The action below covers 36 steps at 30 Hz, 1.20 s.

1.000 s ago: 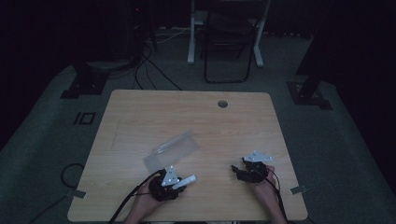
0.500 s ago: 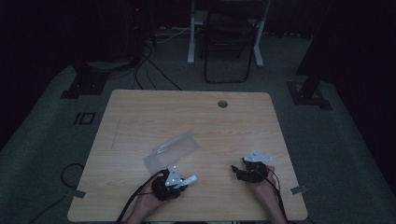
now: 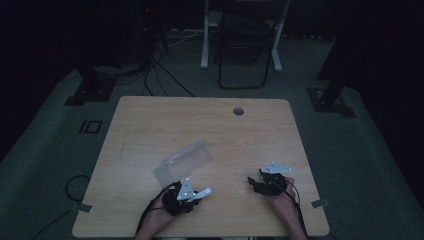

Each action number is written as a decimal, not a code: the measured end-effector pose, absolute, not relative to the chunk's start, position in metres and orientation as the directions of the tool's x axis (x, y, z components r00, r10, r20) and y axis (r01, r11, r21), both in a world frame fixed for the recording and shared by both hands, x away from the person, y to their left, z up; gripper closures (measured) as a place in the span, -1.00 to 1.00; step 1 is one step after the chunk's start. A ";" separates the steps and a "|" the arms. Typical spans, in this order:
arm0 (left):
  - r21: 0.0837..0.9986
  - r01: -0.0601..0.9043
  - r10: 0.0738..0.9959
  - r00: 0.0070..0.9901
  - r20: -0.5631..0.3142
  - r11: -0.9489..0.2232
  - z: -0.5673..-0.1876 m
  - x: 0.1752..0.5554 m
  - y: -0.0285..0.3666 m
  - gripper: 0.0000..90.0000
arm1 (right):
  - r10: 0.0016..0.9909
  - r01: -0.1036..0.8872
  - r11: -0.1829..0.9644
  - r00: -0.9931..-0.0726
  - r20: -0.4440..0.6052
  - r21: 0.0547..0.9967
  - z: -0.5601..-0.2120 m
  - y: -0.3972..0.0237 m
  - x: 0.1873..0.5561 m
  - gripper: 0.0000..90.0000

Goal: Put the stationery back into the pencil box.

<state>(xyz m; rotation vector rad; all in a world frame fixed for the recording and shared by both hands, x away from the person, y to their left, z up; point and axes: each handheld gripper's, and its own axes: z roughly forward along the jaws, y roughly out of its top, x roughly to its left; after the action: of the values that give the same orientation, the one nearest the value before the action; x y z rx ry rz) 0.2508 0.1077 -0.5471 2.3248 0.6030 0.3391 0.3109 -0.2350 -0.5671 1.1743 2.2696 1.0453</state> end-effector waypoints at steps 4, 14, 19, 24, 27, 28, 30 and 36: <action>0.696 0.319 0.510 0.856 0.079 -0.644 -0.544 0.250 0.109 0.57 | 0.815 0.534 0.375 -0.580 0.005 0.758 -0.567 -0.235 0.311 -0.16; 0.714 0.309 0.520 0.850 0.089 -0.629 -0.534 0.248 0.114 0.57 | 0.815 0.534 0.374 -0.579 0.005 0.758 -0.567 -0.235 0.311 -0.16; 0.721 0.302 0.520 0.849 0.095 -0.624 -0.529 0.247 0.116 0.57 | 0.815 0.534 0.374 -0.579 0.005 0.758 -0.567 -0.235 0.311 -0.16; 0.727 0.295 0.521 0.848 0.101 -0.620 -0.525 0.247 0.117 0.57 | 0.815 0.534 0.374 -0.579 0.005 0.758 -0.567 -0.235 0.311 -0.16; 0.731 0.290 0.520 0.848 0.103 -0.618 -0.522 0.247 0.118 0.57 | 0.815 0.534 0.375 -0.579 0.005 0.758 -0.567 -0.235 0.311 -0.16; 0.732 0.288 0.519 0.848 0.104 -0.617 -0.521 0.247 0.118 0.57 | 0.815 0.534 0.375 -0.579 0.005 0.758 -0.567 -0.235 0.311 -0.16; 0.735 0.284 0.519 0.848 0.107 -0.616 -0.519 0.247 0.118 0.57 | 0.815 0.534 0.375 -0.579 0.005 0.758 -0.567 -0.235 0.311 -0.16; 0.741 0.273 0.520 0.846 0.119 -0.613 -0.514 0.247 0.119 0.57 | 0.815 0.534 0.375 -0.579 0.005 0.758 -0.567 -0.235 0.311 -0.16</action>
<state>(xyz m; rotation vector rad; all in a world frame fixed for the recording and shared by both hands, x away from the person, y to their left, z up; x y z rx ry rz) 0.2473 0.1193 -0.5135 2.2572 0.5731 0.4176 0.3109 -0.2352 -0.5671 1.1745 2.2694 1.0452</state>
